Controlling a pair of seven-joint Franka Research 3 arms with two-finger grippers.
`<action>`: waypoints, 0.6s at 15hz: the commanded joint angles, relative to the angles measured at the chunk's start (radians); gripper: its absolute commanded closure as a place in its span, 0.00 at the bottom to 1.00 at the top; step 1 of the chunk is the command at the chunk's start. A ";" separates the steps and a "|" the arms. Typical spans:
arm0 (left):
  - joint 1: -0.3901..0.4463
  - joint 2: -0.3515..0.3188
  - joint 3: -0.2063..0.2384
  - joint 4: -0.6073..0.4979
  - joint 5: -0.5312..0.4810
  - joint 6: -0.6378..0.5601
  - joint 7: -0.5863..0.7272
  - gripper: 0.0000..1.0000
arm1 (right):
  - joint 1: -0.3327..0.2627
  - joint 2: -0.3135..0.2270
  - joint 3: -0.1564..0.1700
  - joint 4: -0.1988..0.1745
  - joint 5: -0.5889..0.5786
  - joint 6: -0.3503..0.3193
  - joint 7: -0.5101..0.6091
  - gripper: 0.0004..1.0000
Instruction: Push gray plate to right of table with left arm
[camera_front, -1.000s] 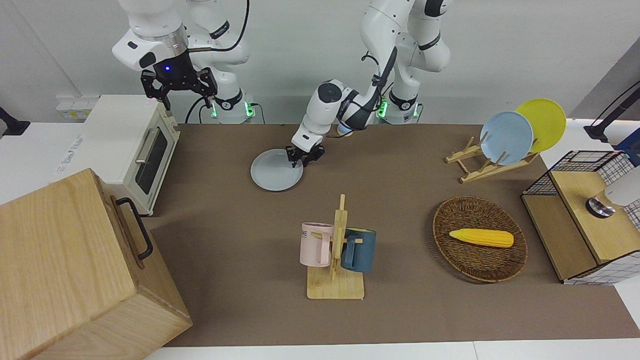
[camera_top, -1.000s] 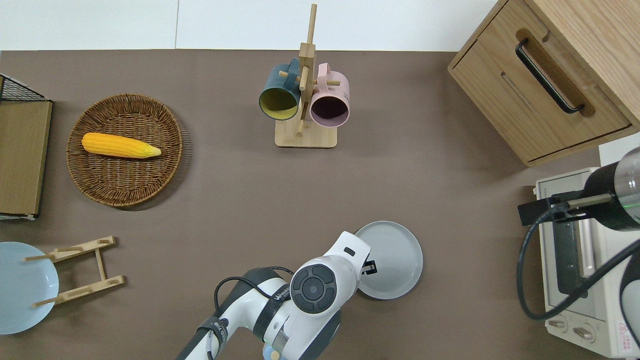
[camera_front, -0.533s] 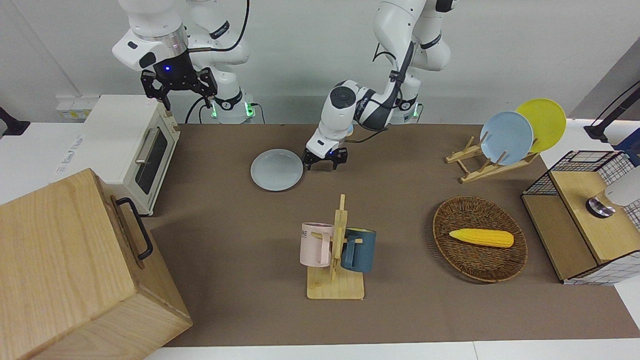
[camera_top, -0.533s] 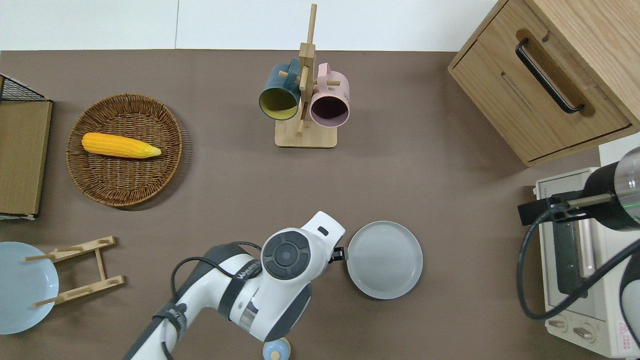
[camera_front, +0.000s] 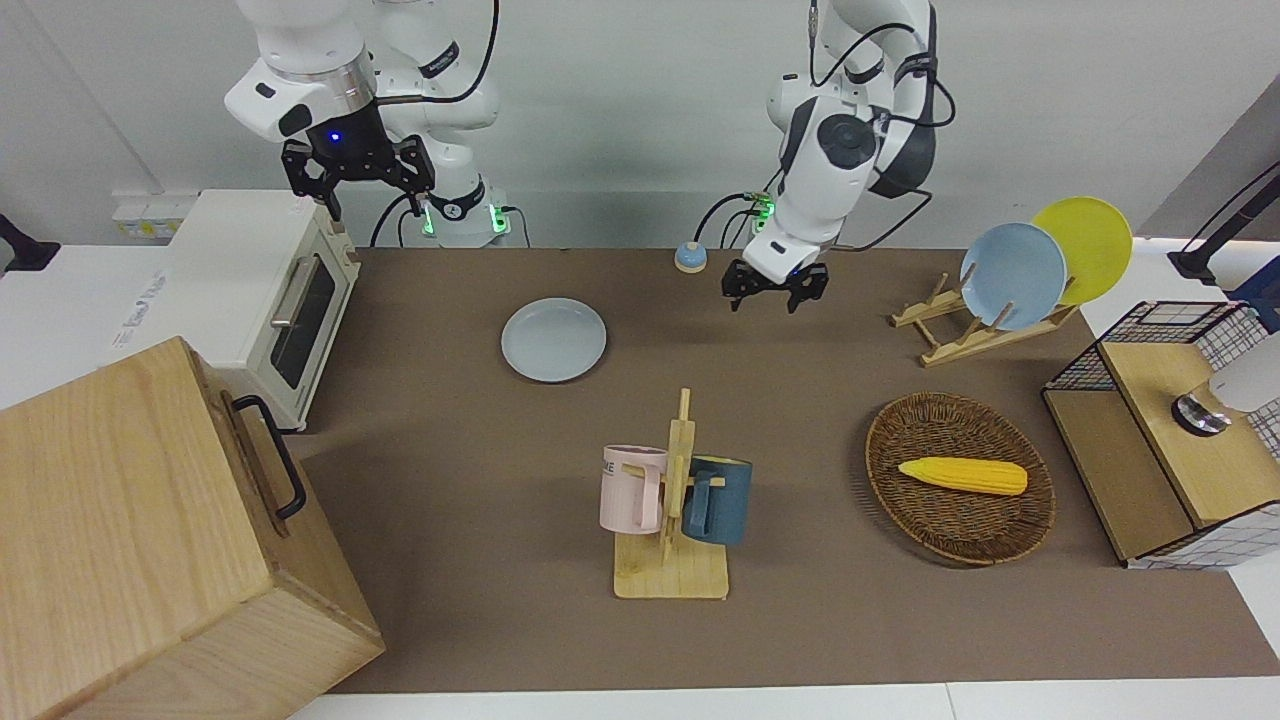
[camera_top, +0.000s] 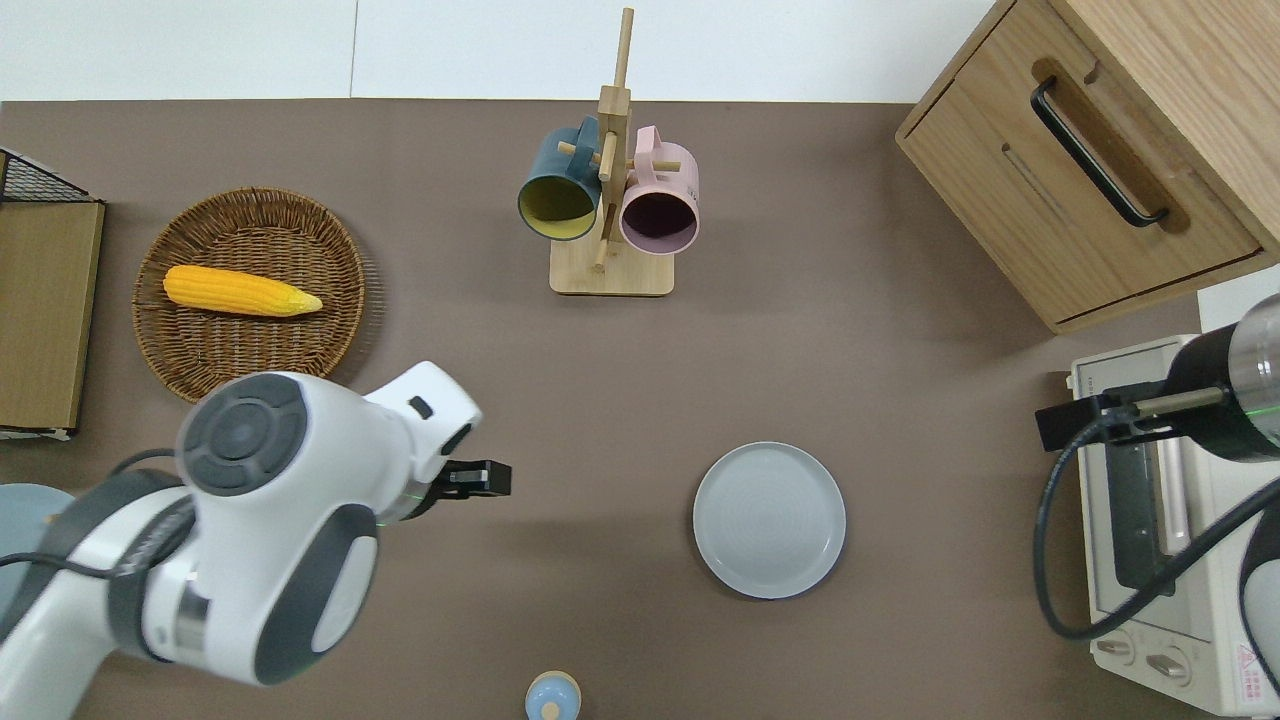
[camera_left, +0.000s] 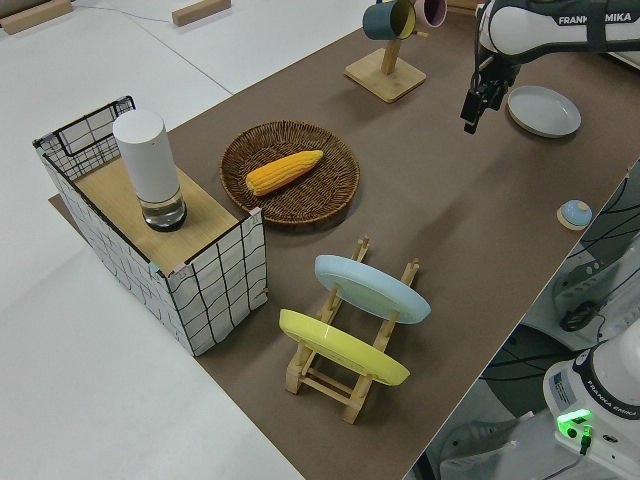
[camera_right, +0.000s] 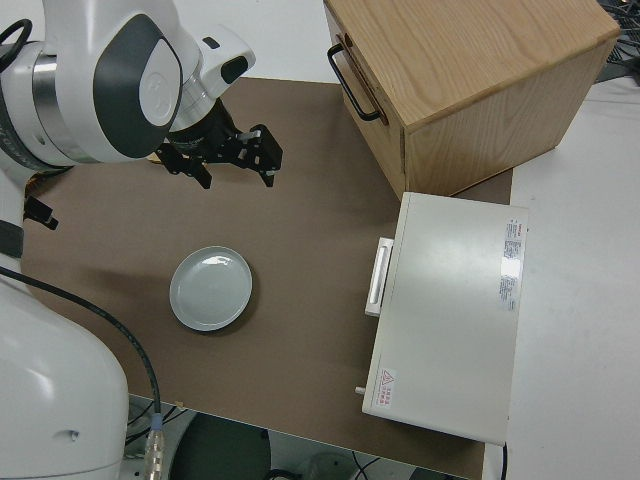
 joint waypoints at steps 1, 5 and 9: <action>0.089 -0.084 -0.013 0.043 0.064 -0.119 0.044 0.00 | -0.008 -0.010 0.005 -0.004 -0.001 -0.012 -0.008 0.00; 0.136 -0.073 -0.013 0.244 0.067 -0.329 0.044 0.00 | -0.008 -0.010 0.005 -0.004 -0.001 -0.012 -0.008 0.00; 0.176 -0.077 -0.009 0.336 0.067 -0.415 0.045 0.00 | -0.008 -0.010 0.005 -0.004 0.001 -0.012 -0.008 0.00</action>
